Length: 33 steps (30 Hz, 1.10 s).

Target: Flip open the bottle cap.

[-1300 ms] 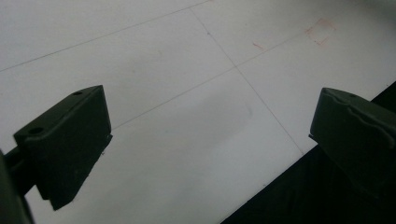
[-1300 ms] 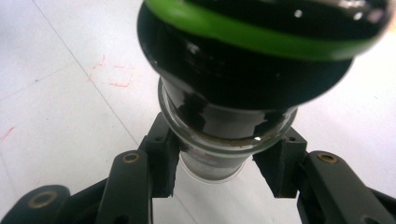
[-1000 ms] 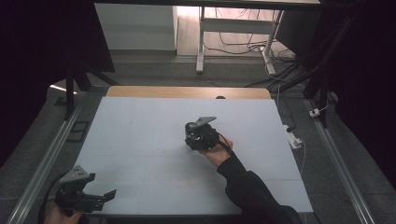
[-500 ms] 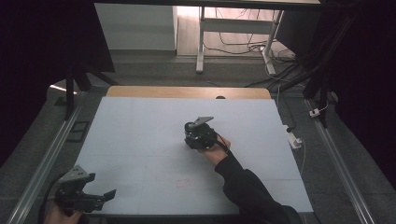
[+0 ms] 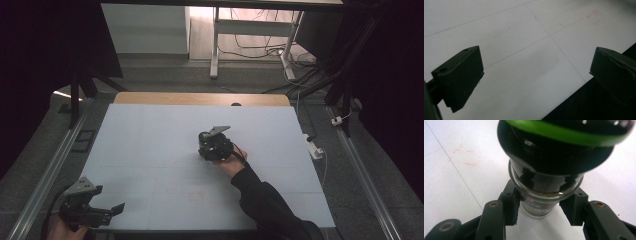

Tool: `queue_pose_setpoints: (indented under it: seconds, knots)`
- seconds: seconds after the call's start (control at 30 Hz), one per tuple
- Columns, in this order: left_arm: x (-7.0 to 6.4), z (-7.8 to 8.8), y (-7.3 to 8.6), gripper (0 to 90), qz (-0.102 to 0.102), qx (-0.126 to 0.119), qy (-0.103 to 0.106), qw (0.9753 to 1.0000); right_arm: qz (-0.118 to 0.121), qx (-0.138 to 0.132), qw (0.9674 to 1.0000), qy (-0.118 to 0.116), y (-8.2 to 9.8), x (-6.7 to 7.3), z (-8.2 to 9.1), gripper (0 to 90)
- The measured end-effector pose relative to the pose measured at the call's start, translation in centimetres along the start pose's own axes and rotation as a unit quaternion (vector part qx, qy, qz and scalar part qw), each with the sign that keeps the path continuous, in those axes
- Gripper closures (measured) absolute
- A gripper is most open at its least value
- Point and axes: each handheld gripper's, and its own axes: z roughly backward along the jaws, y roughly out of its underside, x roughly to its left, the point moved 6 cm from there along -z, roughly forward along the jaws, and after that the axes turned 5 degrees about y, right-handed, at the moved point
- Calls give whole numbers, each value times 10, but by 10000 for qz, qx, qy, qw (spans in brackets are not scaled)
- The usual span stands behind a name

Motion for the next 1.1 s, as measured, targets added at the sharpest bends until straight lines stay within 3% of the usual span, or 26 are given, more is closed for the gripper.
queue_pose_setpoints:
  seconds: [0.2,0.37,1.1]
  knots:
    - [1,0,-1,0,16,-33,-9,10000,-23,-27,10000,-22,0,0,0,523]
    - [0,0,-3,0,-114,-83,-68,9999,-8,-30,10000,-22,1,-1,0,523]
    - [-6,-16,-22,0,-667,-237,186,9973,-2,-71,10000,-49,1,-1,-1,523]
